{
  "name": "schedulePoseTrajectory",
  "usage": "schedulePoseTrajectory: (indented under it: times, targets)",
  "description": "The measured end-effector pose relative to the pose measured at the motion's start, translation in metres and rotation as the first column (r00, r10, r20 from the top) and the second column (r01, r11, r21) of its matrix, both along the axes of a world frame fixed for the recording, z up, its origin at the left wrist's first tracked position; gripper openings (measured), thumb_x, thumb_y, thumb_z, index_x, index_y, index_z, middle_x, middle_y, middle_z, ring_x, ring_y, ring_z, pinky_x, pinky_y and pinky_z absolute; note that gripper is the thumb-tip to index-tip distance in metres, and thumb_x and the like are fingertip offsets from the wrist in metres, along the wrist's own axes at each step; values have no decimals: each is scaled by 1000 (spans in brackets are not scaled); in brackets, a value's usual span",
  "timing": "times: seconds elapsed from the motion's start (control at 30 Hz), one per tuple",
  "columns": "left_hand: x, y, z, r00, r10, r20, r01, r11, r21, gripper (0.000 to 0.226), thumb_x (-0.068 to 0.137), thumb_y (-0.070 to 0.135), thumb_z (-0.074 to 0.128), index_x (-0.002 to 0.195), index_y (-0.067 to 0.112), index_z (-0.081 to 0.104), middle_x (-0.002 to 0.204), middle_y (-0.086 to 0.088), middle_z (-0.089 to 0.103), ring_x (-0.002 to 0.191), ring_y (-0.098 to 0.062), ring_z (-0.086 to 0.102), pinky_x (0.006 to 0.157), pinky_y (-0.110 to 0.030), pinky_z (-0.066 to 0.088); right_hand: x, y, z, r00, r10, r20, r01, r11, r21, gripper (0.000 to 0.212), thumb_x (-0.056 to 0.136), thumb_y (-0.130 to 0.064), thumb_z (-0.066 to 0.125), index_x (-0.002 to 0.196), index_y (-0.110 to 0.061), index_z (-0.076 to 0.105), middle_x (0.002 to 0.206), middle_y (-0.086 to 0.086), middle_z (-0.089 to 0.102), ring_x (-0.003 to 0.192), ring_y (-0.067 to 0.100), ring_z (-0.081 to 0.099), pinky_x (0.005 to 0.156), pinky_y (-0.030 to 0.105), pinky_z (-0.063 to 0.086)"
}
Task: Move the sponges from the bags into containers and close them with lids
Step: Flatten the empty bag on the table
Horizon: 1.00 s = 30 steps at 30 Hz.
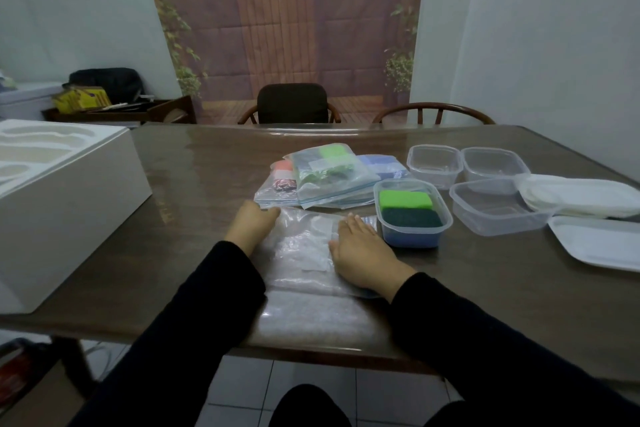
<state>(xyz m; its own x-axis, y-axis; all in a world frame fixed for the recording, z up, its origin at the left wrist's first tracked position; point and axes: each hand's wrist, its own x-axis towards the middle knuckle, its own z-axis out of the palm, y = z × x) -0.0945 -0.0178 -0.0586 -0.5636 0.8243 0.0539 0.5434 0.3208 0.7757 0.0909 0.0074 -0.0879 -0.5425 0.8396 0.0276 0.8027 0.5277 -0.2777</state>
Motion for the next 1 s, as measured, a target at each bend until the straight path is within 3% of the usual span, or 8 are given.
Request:
schedulePoseTrajectory:
  times: [0.07,0.13,0.27,0.5,0.63,0.8,0.9,1.0]
  targets:
    - [-2,-2,2,995,-28,-93,21,997,-74,39,94,22,50,84,-14,61,91,-33,63,92,-39,60,74,-37,46,1,0,0,1000,4,-7,-4,1000,19,56,101,-30,26,147,0,17,157,19,10,147,26,8,118,35,3]
    - [-4,-4,-2,980,-53,-192,31,993,-114,42,97,25,42,94,-11,62,104,-31,63,98,-39,59,81,-35,45,1,0,0,1000,14,-14,-14,1000,27,55,100,-29,27,147,-1,19,157,19,12,147,26,9,118,35,5]
    - [-6,-18,-17,910,-64,-410,16,993,-119,45,99,34,28,105,5,62,110,-21,66,103,-36,59,86,-38,45,1,-1,0,997,57,-49,-54,997,49,48,99,-29,30,141,-5,31,154,16,23,145,24,18,118,35,11]
    - [-53,-51,-2,826,56,-562,-153,980,-128,60,98,48,22,102,5,64,110,-19,65,105,-35,59,87,-39,44,-2,-9,16,968,216,-127,-208,976,68,48,97,-29,44,139,-7,38,149,10,37,141,19,27,114,27,18]
    - [-99,-71,2,815,62,-576,-207,960,-189,59,94,53,30,88,4,63,100,-19,66,94,-33,61,78,-36,44,-3,-11,16,949,268,-168,-259,963,70,45,94,-29,50,134,-10,44,139,9,47,132,20,39,108,24,25]
    - [-114,-93,-2,800,90,-593,-247,951,-189,40,90,49,48,71,14,51,94,-16,67,92,-32,62,68,-33,39,-1,-10,14,946,274,-173,-266,962,69,43,93,-29,52,131,-9,47,136,7,49,126,19,44,105,24,29]
    - [-114,-97,-1,824,99,-557,-227,960,-165,34,88,45,55,79,12,51,98,-16,66,95,-34,61,72,-35,43,0,-10,14,947,276,-167,-270,961,59,35,93,-28,52,122,-8,52,128,8,54,120,22,48,99,25,33]
    - [-119,-100,11,877,14,-480,-212,908,-362,50,80,46,65,102,3,54,111,-21,61,99,-35,58,81,-36,46,2,-11,17,941,286,-182,-279,958,67,37,94,-28,51,127,-11,51,131,5,53,122,18,47,100,23,33]
